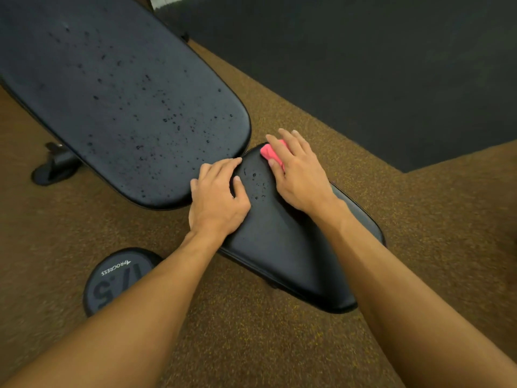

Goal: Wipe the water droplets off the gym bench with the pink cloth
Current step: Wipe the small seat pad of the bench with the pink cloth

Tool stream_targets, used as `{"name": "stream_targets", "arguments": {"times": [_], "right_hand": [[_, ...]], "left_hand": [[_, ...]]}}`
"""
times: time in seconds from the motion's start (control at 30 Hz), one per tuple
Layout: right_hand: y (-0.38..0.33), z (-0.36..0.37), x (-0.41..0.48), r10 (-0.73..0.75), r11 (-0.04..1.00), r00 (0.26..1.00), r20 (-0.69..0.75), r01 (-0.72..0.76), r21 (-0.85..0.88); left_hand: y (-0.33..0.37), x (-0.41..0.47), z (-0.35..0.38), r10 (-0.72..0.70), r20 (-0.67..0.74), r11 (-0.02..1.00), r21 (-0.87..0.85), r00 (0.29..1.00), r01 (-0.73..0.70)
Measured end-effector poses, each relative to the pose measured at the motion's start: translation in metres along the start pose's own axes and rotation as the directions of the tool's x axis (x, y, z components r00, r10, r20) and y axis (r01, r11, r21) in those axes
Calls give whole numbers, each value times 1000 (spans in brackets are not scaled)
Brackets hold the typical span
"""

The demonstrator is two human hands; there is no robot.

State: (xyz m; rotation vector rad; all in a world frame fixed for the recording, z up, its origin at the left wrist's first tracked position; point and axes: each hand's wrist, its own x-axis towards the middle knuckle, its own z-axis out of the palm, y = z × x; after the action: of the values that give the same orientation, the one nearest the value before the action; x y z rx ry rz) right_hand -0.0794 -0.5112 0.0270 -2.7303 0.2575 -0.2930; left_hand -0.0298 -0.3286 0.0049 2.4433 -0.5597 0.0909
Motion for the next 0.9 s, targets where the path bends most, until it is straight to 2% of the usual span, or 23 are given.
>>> {"name": "stream_targets", "arguments": {"times": [0.07, 0.17, 0.23, 0.43, 0.7, 0.77, 0.9], "right_hand": [[-4, 3, -2, -57, 998, 998, 11, 57, -5], [3, -2, -21, -221, 975, 974, 42, 220, 17], [14, -7, -32, -267, 964, 962, 55, 267, 15], [10, -3, -24, 2, 1000, 1000, -5, -2, -20], [3, -7, -57, -140, 990, 990, 32, 139, 36], [8, -12, -59, -85, 996, 996, 12, 85, -3], [-8, -5, -45, 115, 993, 993, -28, -115, -12]], "left_hand": [[0, 1, 0, 1, 4, 1000, 3, 1000, -1], [0, 3, -1, 10, -1, 1000, 7, 1000, -10], [0, 3, -1, 12, -1, 1000, 0, 1000, -12], [-2, 6, 0, 22, -3, 999, -23, 1000, -22], [-5, 8, -4, 18, 17, 996, -87, 1000, -17], [-6, 9, -6, 23, 32, 994, -112, 999, -19], [-9, 10, -9, 48, 68, 990, -138, 997, -38]]}}
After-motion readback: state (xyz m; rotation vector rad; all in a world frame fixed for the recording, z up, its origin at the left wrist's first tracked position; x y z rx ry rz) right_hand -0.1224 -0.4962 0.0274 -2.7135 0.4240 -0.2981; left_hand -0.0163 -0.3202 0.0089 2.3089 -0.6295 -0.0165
